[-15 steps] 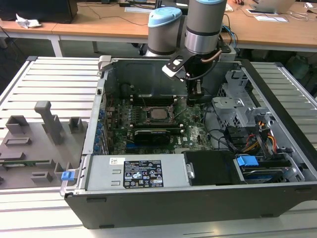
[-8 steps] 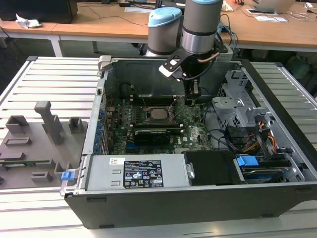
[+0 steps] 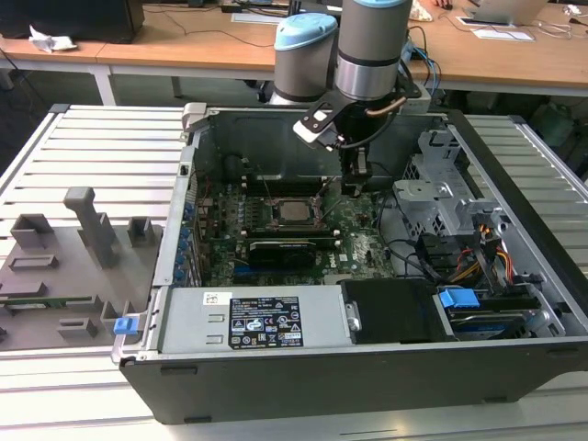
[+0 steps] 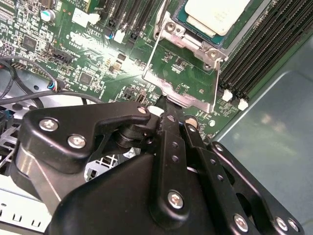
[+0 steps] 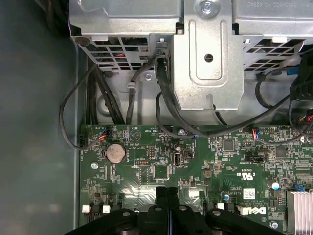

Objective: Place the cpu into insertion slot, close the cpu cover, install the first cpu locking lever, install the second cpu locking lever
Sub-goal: 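Close the cpu cover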

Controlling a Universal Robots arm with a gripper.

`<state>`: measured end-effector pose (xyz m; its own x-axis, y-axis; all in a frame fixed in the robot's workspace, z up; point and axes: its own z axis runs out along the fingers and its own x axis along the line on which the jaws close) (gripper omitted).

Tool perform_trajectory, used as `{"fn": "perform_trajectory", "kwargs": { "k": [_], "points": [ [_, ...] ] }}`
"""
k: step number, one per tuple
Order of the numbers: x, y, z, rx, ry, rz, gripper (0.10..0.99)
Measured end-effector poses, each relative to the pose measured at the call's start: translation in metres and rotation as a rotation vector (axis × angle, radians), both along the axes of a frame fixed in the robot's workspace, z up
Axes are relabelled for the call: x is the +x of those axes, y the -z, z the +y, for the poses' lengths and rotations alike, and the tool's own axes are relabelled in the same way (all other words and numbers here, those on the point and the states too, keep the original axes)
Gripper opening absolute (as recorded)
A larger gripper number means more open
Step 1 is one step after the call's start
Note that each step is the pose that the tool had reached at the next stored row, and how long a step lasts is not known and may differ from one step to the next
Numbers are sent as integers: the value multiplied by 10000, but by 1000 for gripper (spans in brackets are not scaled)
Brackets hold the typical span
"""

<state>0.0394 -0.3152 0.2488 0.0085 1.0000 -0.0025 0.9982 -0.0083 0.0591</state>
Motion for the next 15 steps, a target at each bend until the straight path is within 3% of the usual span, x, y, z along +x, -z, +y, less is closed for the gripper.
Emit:
{"fn": "perform_trajectory", "kwargs": {
  "k": [15],
  "points": [
    [-36, 1, 0, 23, -3, 0, 106]
  ]
}}
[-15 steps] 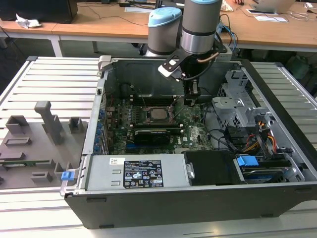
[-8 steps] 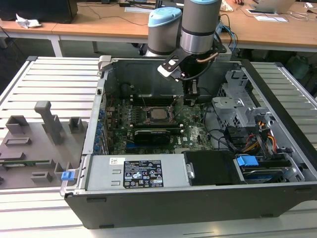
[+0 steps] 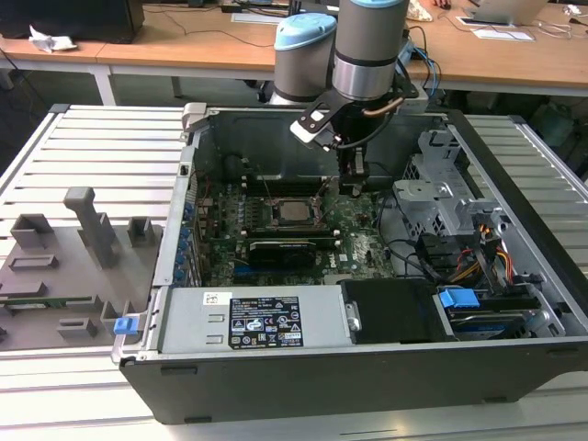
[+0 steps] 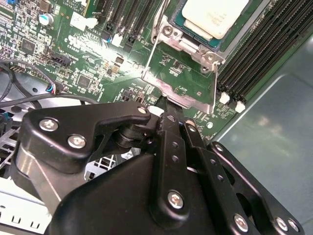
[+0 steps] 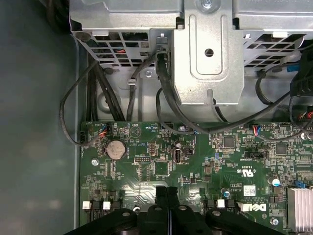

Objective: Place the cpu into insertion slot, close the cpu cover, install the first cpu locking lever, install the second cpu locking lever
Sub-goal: 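Close the cpu cover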

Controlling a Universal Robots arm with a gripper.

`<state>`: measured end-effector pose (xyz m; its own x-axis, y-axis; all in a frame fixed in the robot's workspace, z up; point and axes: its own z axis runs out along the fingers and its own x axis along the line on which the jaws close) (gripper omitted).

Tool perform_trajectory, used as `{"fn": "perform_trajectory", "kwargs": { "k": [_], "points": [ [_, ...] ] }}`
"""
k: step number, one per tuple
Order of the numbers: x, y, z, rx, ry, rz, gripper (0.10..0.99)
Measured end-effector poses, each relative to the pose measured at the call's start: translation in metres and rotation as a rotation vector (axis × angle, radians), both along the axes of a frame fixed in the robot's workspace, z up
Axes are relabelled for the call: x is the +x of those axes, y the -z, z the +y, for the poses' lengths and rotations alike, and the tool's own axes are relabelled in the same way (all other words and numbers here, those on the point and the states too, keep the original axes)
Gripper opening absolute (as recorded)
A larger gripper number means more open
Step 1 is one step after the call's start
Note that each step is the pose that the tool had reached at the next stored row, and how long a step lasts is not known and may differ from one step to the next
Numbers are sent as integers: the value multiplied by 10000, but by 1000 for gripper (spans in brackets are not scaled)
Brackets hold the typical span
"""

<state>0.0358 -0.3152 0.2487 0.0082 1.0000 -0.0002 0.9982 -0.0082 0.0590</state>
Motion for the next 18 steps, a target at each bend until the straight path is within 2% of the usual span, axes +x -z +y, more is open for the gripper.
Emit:
{"fn": "perform_trajectory", "kwargs": {
  "k": [18],
  "points": [
    [-32, 1, 0, 26, 2, 0, 106]
  ]
}}
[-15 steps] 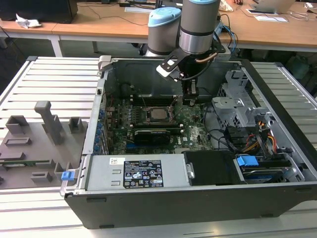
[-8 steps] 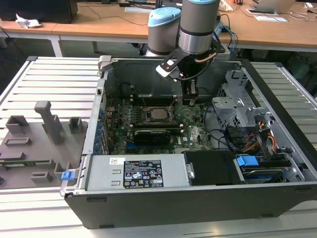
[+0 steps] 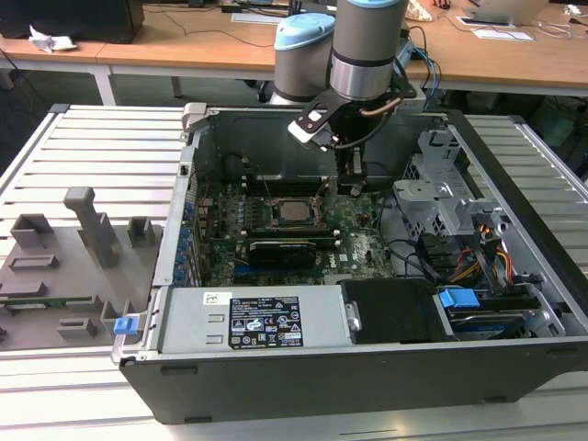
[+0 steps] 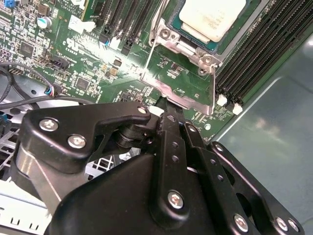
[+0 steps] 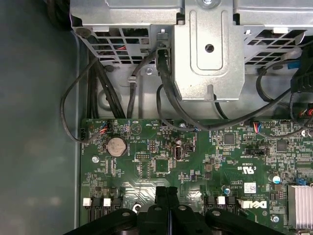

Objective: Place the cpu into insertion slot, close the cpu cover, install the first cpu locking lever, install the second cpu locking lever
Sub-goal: 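Close the cpu cover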

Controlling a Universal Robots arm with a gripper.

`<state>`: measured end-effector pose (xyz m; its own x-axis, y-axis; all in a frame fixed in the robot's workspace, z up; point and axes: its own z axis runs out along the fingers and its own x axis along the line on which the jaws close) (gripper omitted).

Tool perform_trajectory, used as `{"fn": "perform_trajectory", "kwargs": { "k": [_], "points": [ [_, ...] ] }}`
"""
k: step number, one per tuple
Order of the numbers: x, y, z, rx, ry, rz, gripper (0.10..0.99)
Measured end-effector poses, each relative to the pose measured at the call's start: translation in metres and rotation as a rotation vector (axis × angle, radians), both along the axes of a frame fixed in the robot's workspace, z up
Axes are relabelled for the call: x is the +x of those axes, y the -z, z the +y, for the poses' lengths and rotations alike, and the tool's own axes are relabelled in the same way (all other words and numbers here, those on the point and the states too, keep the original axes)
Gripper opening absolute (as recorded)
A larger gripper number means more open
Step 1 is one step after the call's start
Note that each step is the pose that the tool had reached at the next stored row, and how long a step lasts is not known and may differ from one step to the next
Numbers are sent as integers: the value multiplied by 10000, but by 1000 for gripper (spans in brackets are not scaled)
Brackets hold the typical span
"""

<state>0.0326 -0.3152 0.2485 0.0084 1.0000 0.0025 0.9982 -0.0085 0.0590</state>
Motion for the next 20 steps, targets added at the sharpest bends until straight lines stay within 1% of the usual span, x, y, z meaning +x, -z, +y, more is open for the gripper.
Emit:
{"fn": "perform_trajectory", "kwargs": {
  "k": [20],
  "points": [
    [-54, 0, 0, 35, -1, 0, 106]
  ]
}}
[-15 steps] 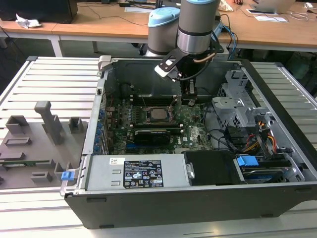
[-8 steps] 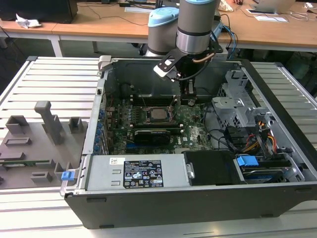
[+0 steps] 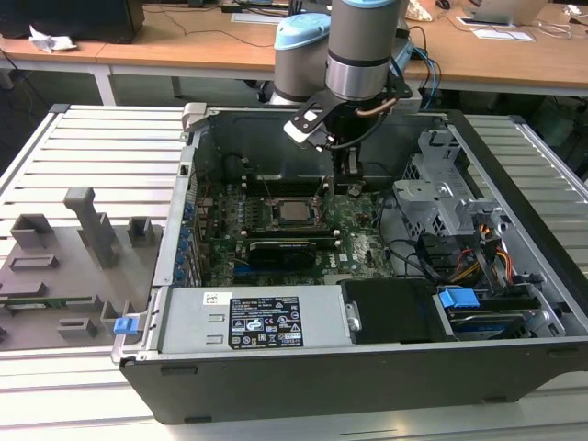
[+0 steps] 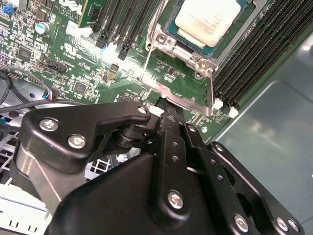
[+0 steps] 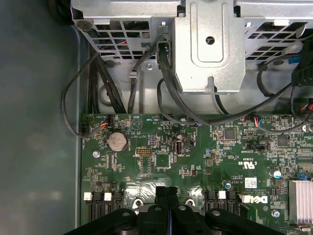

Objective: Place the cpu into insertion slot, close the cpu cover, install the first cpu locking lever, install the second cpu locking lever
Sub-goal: 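Close the cpu cover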

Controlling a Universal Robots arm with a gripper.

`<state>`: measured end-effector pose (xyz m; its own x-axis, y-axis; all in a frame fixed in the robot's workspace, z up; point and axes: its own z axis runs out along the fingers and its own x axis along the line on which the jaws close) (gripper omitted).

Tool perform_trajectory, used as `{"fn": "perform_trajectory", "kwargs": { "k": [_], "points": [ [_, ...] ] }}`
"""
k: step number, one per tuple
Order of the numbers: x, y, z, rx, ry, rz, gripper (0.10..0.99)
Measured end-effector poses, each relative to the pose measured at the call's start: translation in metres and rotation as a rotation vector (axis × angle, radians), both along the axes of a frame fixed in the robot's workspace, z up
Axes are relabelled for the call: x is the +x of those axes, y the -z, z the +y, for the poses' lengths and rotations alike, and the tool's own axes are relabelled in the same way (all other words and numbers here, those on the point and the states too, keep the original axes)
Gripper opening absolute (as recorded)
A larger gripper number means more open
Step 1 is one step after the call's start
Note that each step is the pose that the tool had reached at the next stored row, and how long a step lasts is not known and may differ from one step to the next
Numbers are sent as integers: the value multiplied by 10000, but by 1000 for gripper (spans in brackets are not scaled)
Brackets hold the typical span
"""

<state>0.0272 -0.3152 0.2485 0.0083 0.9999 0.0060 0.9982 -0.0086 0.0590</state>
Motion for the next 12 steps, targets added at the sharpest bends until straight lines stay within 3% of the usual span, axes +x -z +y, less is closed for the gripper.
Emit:
{"fn": "perform_trajectory", "kwargs": {
  "k": [12],
  "points": [
    [-29, 1, 0, 23, 1, 0, 106]
  ]
}}
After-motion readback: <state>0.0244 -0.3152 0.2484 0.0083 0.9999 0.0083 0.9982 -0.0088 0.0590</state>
